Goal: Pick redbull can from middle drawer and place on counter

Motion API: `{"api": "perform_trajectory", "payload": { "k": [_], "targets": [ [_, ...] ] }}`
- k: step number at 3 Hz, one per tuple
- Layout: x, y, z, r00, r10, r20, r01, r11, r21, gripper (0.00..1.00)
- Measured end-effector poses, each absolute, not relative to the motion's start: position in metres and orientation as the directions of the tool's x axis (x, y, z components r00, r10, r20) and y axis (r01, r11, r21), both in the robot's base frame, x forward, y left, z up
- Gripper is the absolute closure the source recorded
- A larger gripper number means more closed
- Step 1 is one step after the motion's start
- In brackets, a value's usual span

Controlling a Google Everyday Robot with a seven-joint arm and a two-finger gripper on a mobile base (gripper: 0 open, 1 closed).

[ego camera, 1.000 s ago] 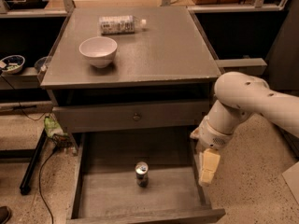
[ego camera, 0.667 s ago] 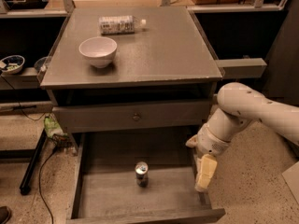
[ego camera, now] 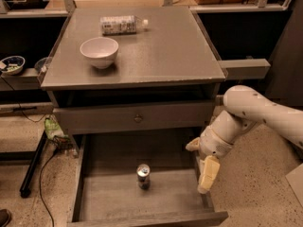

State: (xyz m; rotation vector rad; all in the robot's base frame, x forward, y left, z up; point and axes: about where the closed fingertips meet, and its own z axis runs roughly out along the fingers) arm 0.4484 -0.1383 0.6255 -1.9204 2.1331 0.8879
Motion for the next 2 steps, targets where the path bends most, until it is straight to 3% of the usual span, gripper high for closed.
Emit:
{"api": "perform_trajectory", "payload": {
  "k": [1, 2],
  "targets": [
    [0.457, -0.129, 0.609, -0.226, -0.74, -0.633, -0.906, -0.079, 0.416, 0.0],
    [0.465, -0.123, 0.599, -0.255, -0.675, -0.692, -0.885, -0.125, 0.448, 0.0]
  ]
}}
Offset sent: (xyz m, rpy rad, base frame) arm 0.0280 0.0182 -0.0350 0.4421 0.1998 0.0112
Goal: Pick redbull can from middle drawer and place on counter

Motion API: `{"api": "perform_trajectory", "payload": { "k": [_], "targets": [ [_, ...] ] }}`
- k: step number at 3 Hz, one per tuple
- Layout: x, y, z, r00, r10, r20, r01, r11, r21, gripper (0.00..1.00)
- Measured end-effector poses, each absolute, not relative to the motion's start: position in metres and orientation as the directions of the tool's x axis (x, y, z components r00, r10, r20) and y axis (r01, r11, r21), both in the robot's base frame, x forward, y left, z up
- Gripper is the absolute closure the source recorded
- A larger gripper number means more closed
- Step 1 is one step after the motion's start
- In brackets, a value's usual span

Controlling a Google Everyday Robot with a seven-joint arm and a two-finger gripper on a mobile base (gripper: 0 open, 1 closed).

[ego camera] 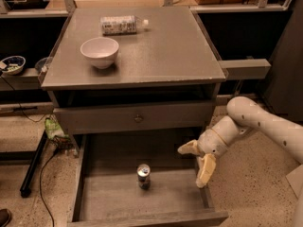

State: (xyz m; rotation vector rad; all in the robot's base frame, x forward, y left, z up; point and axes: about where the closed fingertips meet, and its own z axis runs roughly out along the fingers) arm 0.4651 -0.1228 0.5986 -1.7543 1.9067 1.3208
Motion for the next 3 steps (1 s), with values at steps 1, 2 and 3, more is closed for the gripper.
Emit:
{"api": "perform_trajectory", "payload": {
  "k": [1, 2, 3],
  "targets": [
    [0.466, -0.122, 0.598, -0.258, -0.668, -0.697, -0.883, -0.129, 0.451, 0.0],
    [0.466, -0.123, 0.591, -0.275, -0.655, -0.704, -0.89, -0.103, 0.444, 0.0],
    [0.474, -0.102, 0.585, -0.283, -0.614, -0.737, -0.896, -0.105, 0.431, 0.0]
  ]
}}
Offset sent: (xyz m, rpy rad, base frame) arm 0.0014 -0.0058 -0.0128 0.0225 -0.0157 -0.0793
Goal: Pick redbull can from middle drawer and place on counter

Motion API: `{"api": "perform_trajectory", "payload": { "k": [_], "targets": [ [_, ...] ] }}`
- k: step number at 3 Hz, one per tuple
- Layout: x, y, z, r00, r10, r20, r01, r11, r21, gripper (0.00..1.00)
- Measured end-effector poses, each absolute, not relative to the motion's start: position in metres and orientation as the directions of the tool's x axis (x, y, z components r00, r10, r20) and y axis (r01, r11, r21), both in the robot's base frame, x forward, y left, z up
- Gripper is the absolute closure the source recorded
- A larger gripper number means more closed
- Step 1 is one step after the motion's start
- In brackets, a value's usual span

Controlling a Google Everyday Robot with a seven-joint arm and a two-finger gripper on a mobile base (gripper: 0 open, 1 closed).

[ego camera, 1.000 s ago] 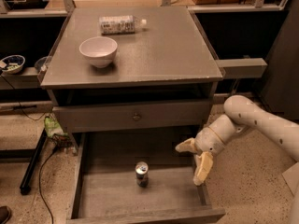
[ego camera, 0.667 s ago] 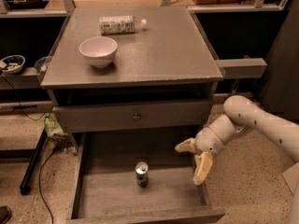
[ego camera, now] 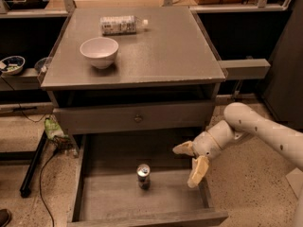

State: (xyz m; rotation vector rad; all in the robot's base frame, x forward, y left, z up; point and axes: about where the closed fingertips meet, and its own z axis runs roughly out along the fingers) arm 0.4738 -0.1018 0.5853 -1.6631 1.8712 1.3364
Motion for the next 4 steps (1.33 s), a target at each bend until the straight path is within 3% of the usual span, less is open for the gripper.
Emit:
{"api": "perform_trajectory", "payload": {
  "k": [2, 4],
  "targets": [
    [0.481, -0.063, 0.578, -0.3, -0.569, -0.766, -0.898, -0.103, 0.428, 0.0],
    [0.479, -0.059, 0.561, -0.328, -0.57, -0.753, -0.891, -0.078, 0.447, 0.0]
  ]
}}
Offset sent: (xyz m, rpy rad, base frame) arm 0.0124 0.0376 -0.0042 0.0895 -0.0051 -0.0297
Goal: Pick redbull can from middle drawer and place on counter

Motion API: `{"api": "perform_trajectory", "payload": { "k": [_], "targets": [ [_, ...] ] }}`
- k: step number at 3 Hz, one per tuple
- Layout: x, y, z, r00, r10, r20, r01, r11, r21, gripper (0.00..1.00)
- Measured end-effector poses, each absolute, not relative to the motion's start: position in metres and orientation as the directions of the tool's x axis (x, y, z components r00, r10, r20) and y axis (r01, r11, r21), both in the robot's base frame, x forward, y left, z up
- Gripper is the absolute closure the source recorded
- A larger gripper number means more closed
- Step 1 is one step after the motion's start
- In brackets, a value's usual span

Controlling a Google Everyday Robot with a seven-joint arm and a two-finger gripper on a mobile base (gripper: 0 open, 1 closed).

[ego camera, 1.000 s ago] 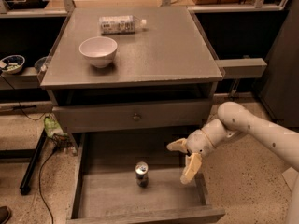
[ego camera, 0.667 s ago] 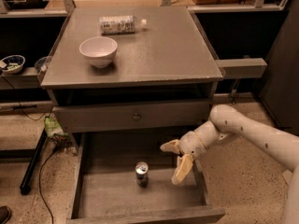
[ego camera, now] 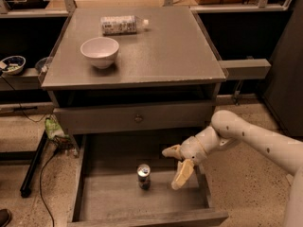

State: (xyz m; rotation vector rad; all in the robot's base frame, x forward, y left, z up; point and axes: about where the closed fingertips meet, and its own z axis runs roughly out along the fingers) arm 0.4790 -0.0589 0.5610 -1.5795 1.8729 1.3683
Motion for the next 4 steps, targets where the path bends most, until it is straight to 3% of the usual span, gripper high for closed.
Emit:
{"api": "perform_trajectory", "payload": {
  "k": [1, 4],
  "targets": [
    [0.469, -0.056, 0.522, -0.393, -0.562, -0.727, -0.864, -0.044, 0.501, 0.0],
    [0.486, -0.031, 0.523, -0.419, -0.485, -0.768, -0.875, -0.011, 0.484, 0.0]
  ]
}}
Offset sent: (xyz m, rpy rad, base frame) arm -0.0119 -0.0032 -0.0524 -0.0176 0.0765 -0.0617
